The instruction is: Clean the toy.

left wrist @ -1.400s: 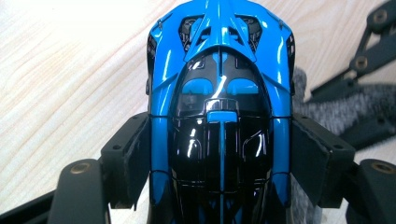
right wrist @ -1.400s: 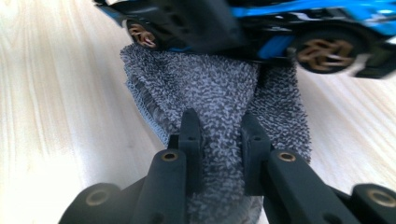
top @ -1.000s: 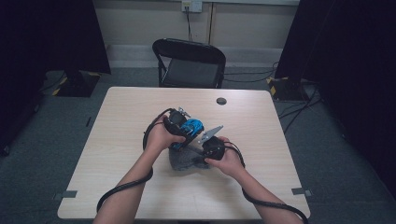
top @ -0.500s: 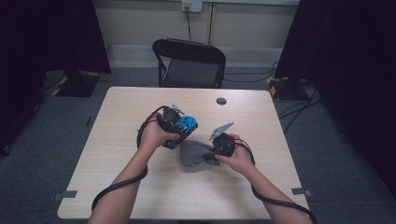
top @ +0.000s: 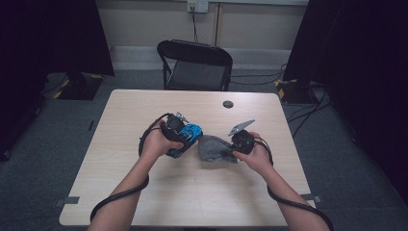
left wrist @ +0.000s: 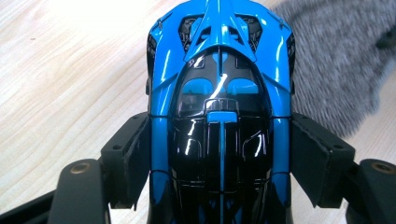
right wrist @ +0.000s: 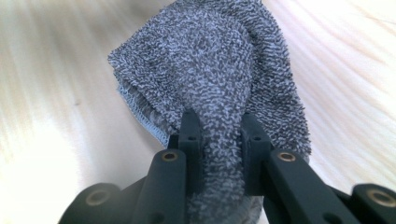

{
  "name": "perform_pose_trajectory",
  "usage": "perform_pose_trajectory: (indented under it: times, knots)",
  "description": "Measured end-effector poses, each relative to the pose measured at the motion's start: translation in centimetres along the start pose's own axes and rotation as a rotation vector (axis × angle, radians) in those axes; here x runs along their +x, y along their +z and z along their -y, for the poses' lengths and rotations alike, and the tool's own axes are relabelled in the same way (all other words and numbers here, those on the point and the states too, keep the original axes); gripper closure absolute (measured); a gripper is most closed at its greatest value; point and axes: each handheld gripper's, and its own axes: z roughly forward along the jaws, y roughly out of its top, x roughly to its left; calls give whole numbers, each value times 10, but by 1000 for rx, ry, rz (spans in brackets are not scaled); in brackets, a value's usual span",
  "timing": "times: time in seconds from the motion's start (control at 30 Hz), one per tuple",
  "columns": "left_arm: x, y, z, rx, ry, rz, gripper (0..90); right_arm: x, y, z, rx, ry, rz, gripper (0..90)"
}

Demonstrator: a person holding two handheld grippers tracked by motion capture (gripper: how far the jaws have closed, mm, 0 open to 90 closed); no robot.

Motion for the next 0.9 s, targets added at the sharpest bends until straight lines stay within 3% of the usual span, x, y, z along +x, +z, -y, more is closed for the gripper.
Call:
perform_pose_trajectory:
  times: [0.2, 0.4, 0.9]
  knots:
    - [-7, 2, 5, 4, 23, 10, 282, -14, -5, 0, -15, 45, 35, 751]
    - [-13, 3, 6, 9, 39, 23, 282, -17, -8, -5, -37, 59, 46, 751]
    - [-23, 9, 2, 10, 50, 54, 282, -1, 4, -19, -42, 19, 1, 751]
